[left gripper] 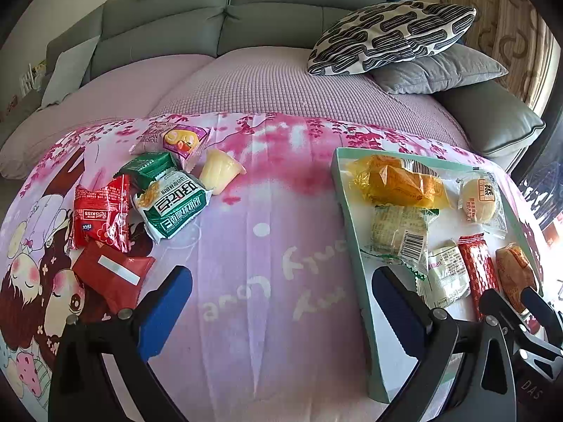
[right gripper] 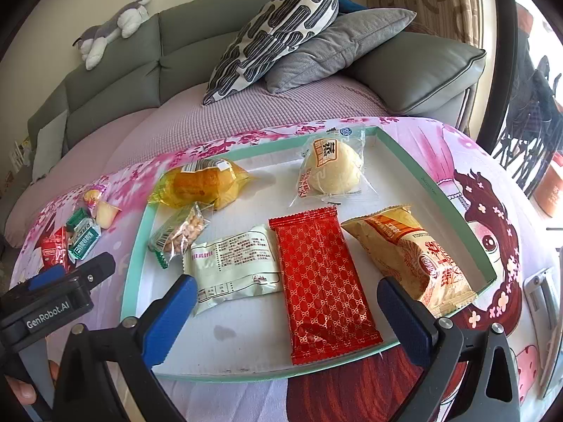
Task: Organize snacks
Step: 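Withdraw both open grippers from the tray back toward the snack pile, then move the right gripper to the red box while the left approaches the red bag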
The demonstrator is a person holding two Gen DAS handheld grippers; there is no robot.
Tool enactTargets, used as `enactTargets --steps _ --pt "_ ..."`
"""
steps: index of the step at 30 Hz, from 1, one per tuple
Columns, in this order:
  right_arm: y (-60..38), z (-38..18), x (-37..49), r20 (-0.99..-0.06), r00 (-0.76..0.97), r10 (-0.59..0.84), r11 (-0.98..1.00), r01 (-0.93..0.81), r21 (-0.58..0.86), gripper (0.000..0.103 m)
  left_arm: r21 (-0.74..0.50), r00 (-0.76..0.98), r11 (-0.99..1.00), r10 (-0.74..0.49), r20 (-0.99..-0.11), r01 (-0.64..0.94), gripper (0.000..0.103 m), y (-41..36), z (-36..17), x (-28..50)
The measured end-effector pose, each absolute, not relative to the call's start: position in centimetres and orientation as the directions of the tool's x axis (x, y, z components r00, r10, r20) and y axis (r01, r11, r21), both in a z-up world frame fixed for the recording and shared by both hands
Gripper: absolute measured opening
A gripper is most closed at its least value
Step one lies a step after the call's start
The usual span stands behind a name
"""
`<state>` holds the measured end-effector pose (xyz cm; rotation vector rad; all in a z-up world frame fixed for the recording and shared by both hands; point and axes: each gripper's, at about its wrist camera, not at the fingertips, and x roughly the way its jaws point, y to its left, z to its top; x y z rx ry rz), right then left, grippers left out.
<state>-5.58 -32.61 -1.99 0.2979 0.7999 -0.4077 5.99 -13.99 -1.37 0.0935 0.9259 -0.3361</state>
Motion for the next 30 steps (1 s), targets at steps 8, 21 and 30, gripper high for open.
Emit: enactTargets --steps 8,21,30 --pt "-30.1 -1.6 -4.6 -0.746 0.631 -0.211 0.909 0.407 0.087 0.103 0.040 0.565 0.955 -0.140 -0.813 0.295 0.102 -12.1 -0.9 6.3" --pt "-25.1 -1.4 -2.5 -0.754 0.638 -0.157 0.947 0.315 0.069 0.103 0.075 0.572 0.987 -0.020 -0.820 0.142 0.102 -4.6 0.3 8.1" --pt "-20.4 -1.9 -0.3 -0.759 0.643 -0.098 0.971 0.231 0.070 0.103 0.010 0.557 1.000 0.005 -0.830 0.006 0.102 2.0 0.3 9.2"
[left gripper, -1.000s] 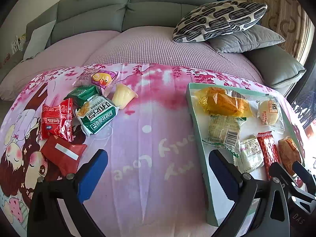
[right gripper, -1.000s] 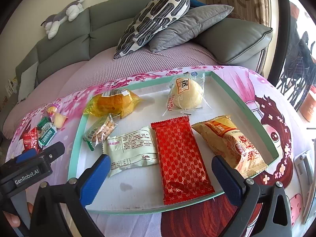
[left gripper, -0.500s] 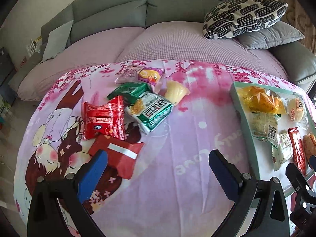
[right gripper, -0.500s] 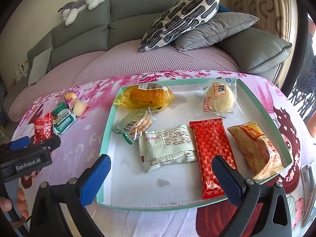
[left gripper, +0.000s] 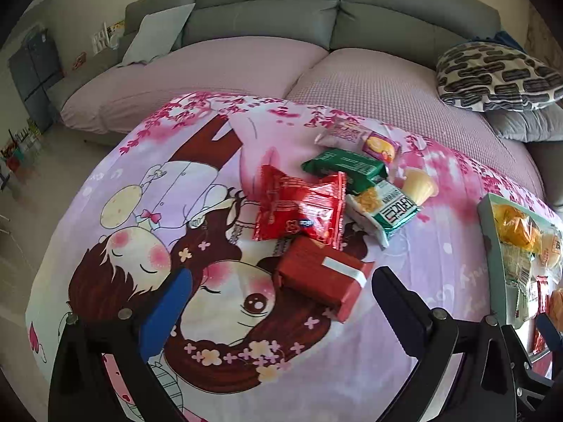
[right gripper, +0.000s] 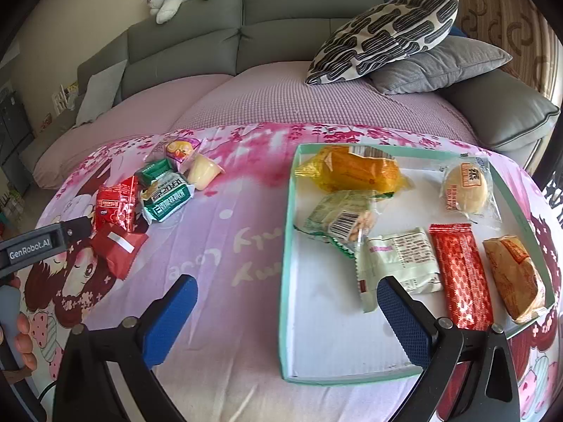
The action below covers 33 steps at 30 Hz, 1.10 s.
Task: Organize snacks
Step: 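Move the right gripper to the red box while the left approaches the red bag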
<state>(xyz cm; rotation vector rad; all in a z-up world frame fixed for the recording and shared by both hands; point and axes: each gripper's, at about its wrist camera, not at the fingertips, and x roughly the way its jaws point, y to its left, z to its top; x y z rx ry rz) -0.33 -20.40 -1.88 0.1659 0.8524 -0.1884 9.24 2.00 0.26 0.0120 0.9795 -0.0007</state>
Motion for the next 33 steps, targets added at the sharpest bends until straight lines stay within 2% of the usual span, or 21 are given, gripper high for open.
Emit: enactTargets --steps 17,33 --pt "-12.1 -3.7 4.4 -0.768 0.639 0.042 0.980 0.123 0.156 0.103 -0.073 0.493 0.996 -0.035 -0.870 -0.060 0.102 8.1 -2.6 11.2" --pt "-8.1 -4.6 7.7 -0.780 0.626 0.003 0.989 0.113 0.095 0.103 -0.095 0.459 0.993 -0.053 -0.887 -0.068 0.102 10.7 -4.5 13.1"
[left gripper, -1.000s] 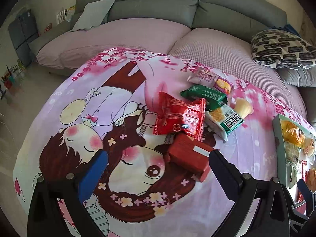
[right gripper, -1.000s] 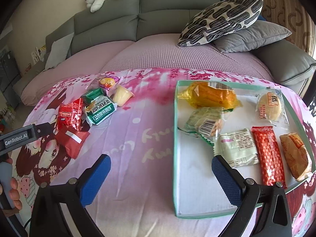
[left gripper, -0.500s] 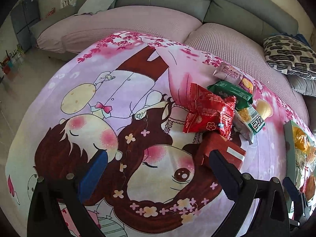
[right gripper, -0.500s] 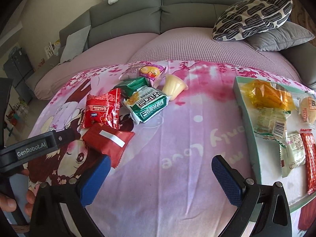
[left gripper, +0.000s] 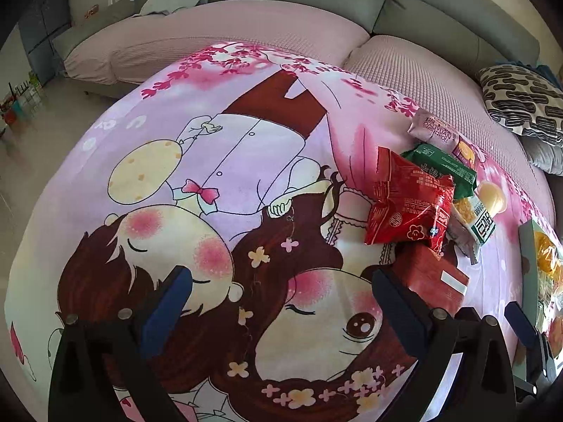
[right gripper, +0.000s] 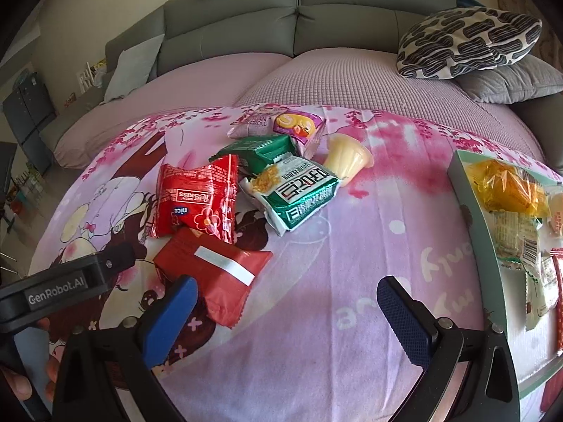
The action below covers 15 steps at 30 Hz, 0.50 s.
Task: Organize snacks
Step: 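Move the right gripper to the red box while the left approaches the red bag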
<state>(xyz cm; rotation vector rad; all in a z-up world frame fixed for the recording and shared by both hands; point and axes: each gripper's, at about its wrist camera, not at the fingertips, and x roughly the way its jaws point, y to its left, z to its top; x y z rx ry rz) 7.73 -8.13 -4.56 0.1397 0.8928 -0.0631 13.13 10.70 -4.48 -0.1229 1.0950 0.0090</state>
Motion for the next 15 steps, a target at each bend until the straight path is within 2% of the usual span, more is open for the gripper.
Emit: enactTargets --steps 15 --pt "-3.4 -5.6 10.9 -0.790 0.613 0.011 0.996 0.064 0.063 0.103 -0.146 0.460 0.980 -0.069 -0.885 -0.134 0.102 13.3 -5.0 14.0"
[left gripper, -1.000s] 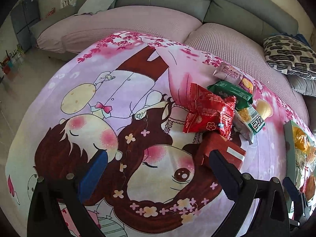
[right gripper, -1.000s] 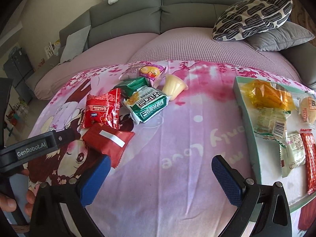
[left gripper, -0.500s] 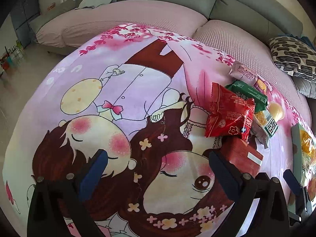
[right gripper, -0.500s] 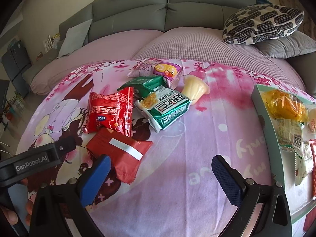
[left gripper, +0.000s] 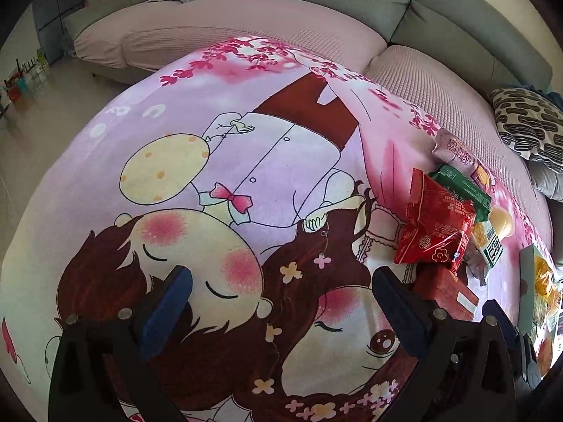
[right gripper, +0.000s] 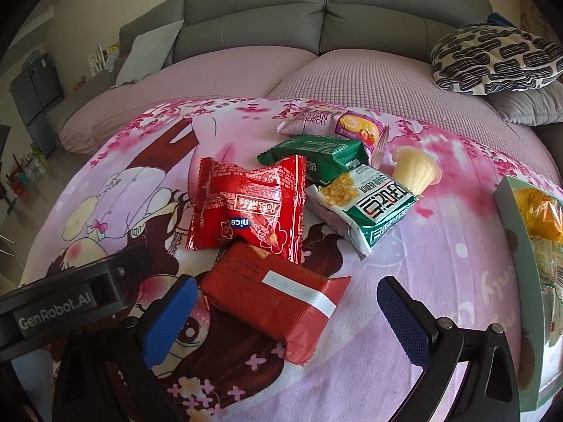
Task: Organize snacks
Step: 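Move the right gripper to the red box while the left approaches the red bag, then grasp the red box with the right gripper while the left grasps the red bag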
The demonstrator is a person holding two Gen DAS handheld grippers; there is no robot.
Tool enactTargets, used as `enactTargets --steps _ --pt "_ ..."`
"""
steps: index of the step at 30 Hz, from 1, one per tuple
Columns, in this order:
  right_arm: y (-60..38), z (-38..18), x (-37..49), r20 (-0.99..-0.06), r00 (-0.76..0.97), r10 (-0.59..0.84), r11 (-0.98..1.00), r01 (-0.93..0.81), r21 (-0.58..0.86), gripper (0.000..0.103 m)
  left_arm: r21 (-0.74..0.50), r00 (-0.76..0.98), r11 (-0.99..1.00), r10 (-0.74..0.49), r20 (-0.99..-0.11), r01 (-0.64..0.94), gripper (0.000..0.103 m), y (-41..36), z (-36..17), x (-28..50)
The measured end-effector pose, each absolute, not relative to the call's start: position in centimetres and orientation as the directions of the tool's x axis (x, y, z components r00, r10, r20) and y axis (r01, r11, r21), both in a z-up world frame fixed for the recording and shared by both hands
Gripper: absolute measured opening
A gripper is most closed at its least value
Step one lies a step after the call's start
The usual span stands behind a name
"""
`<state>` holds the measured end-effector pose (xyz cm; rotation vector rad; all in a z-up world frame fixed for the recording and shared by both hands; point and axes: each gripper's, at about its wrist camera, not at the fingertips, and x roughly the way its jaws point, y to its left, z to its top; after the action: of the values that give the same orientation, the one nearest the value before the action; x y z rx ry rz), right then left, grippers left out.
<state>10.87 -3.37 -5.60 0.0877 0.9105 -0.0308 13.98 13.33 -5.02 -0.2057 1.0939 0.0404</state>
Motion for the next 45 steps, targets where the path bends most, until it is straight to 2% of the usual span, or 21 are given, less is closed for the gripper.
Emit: enactTargets --steps 12,30,37,41,45 --pt "-4.9 -6.1 10.8 -0.810 0.586 -0.024 0.992 0.112 0.051 0.103 -0.164 0.507 0.978 -0.077 -0.859 -0.128 0.102 12.5 -3.8 14.3" --pt "-12.8 -5.8 8.9 -0.822 0.559 -0.105 0.963 0.265 0.057 0.103 -0.216 0.528 0.976 -0.188 -0.828 0.008 0.102 6.7 -3.3 15.4" --pt "-14.4 -5.4 8.1 -0.822 0.559 -0.104 0.954 0.291 0.077 0.089 -0.246 0.533 0.969 -0.218 -0.818 0.018 0.101 5.5 -3.6 16.0" --pt "-14.7 -5.3 8.0 -0.821 0.564 -0.087 0.955 0.283 0.093 0.074 -0.264 0.531 0.964 -0.241 -0.812 0.033 0.090 4.8 -3.9 16.4" --pt "-14.9 -5.1 7.7 -0.820 0.566 -0.083 0.954 0.283 0.099 0.070 -0.279 0.514 0.960 -0.259 -0.818 0.039 0.086 4.1 -4.5 16.7"
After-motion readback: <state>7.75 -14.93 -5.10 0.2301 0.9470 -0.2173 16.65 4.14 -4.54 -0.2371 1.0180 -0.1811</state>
